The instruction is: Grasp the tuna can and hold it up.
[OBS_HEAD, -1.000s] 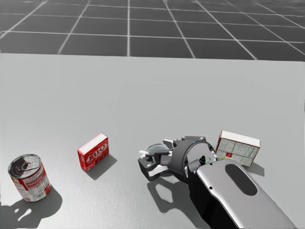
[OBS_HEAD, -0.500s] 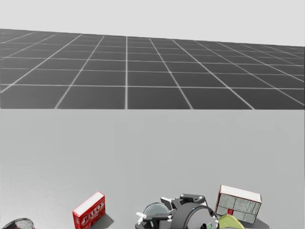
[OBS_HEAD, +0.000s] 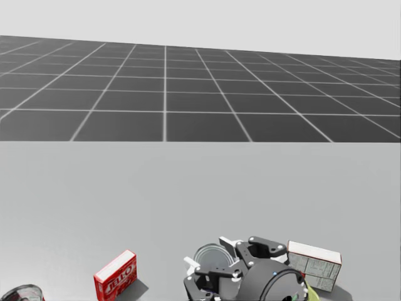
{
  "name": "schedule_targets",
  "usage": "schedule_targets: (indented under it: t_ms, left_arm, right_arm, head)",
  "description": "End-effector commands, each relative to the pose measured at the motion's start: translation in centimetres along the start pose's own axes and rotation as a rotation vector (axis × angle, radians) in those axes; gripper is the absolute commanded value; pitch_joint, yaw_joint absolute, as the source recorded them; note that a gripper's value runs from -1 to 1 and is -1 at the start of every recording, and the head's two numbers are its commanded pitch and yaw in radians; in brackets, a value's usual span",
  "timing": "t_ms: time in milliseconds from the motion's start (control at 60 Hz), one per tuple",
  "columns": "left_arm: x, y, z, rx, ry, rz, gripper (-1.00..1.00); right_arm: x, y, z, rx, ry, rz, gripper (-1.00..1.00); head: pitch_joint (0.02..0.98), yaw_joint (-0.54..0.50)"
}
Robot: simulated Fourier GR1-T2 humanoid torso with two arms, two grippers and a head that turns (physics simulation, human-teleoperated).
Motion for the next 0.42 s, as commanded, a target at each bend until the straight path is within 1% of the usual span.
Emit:
schedule_targets:
  t_ms: [17, 33, 50, 67, 117, 167, 200, 217, 250, 300, 383, 400, 417]
  left_arm:
    - [0.0, 0.0, 0.0, 0.001, -0.001, 0.001, -1.00]
    - [0.0, 0.0, 0.0, 0.001, -0.001, 0.001, -1.00]
    - [0.0, 0.0, 0.0, 0.001, -0.001, 0.001, -1.00]
    - [0.0, 0.0, 0.0, 0.001, -0.001, 0.001, -1.00]
    - [0.0, 0.0, 0.0, 0.002, -0.001, 0.001, -1.00]
    - [0.0, 0.0, 0.0, 0.002, -0.001, 0.001, -1.00]
    - [0.0, 0.0, 0.0, 0.003, -0.001, 0.001, -1.00]
    - [0.0, 0.0, 0.0, 0.003, -0.001, 0.002, -1.00]
    - [0.0, 0.0, 0.0, 0.003, -0.002, 0.002, -1.00]
    - [0.1, 0.0, 0.0, 0.005, -0.002, 0.003, -1.00]
    - [0.1, 0.1, 0.0, 0.007, -0.004, 0.003, -1.00]
    - [0.1, 0.1, 0.0, 0.007, -0.004, 0.003, -1.00]
    - [0.1, 0.1, 0.0, 0.007, -0.005, 0.003, -1.00]
  right_arm:
    - [4.7, -1.4, 1.6, -0.160, -0.209, 0.029, 1.00]
    - [5.0, -1.4, 1.7, -0.165, -0.224, 0.034, 1.00]
    - [5.0, -1.4, 1.7, -0.165, -0.224, 0.034, 1.00]
    - [5.4, -1.5, 2.0, -0.173, -0.250, 0.042, 1.00]
    - [6.5, -1.5, 2.7, -0.186, -0.299, 0.044, 1.00]
    - [7.3, -1.4, 3.3, -0.195, -0.335, 0.058, 1.00]
    - [7.7, -1.4, 3.6, -0.200, -0.354, 0.059, 1.00]
    - [8.3, -1.3, 4.1, -0.205, -0.380, 0.061, 1.00]
    - [8.7, -1.3, 4.4, -0.212, -0.401, 0.066, 1.00]
    - [9.7, -1.2, 5.1, -0.233, -0.455, 0.084, 1.00]
    - [10.9, -1.2, 5.8, -0.258, -0.527, 0.102, 1.00]
    - [11.5, -1.1, 6.2, -0.269, -0.558, 0.107, 1.00]
    - [11.7, -1.1, 6.3, -0.273, -0.569, 0.111, 1.00]
  head:
    - [0.480, -0.12]
    - [0.480, -0.12]
    - [0.480, -0.12]
    - [0.480, -0.12]
    - [0.480, -0.12]
    - [0.480, -0.12]
    - [0.479, -0.12]
    - [0.480, -0.12]
    - [0.479, -0.12]
    - [0.479, -0.12]
    - [0.479, -0.13]
    - [0.478, -0.13]
    - [0.478, -0.13]
